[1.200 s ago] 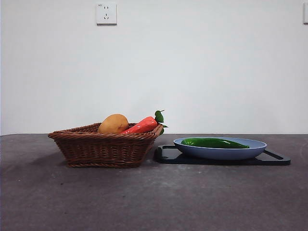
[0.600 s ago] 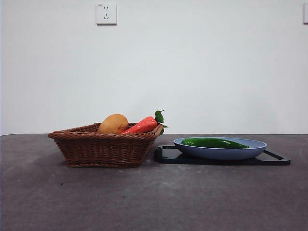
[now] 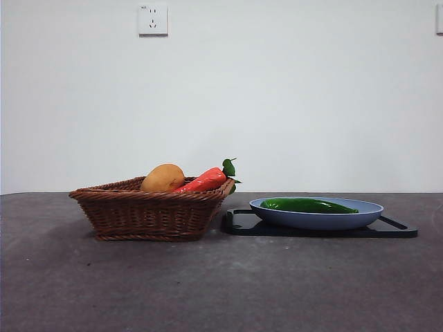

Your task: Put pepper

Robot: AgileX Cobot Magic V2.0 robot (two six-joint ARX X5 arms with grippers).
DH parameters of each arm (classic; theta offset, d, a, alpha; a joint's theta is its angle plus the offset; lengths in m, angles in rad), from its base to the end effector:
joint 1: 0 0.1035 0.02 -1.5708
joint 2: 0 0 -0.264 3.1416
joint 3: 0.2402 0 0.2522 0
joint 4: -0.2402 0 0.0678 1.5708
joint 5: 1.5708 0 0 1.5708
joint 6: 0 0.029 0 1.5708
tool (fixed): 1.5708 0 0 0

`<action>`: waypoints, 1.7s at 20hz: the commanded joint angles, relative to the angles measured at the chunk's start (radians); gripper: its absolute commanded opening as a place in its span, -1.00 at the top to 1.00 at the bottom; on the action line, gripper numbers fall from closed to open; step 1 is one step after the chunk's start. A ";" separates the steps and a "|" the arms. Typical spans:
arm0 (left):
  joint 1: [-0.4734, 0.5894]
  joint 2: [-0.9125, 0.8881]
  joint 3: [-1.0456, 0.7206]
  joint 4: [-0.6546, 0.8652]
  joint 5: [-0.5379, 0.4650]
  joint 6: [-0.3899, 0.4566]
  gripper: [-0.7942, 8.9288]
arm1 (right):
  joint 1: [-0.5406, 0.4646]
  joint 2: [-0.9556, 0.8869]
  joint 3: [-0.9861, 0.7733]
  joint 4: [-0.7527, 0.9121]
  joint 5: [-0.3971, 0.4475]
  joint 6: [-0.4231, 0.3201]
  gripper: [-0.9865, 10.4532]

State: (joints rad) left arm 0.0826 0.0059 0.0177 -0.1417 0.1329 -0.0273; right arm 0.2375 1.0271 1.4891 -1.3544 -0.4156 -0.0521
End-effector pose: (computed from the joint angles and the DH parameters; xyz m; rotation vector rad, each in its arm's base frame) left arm 0.0960 0.0041 0.1554 -0.0412 0.1298 -0.0485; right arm 0.1286 0.0432 0.4189 0.0339 0.8876 0.6317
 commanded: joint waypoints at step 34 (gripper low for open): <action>0.003 -0.005 -0.010 -0.009 0.002 -0.005 0.82 | -0.121 -0.587 -0.769 0.982 0.107 -0.003 0.81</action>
State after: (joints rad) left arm 0.0826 0.0059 0.0177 -0.1619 0.1337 -0.0273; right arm 0.1177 0.4614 0.7746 -0.4248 -0.3355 -0.0795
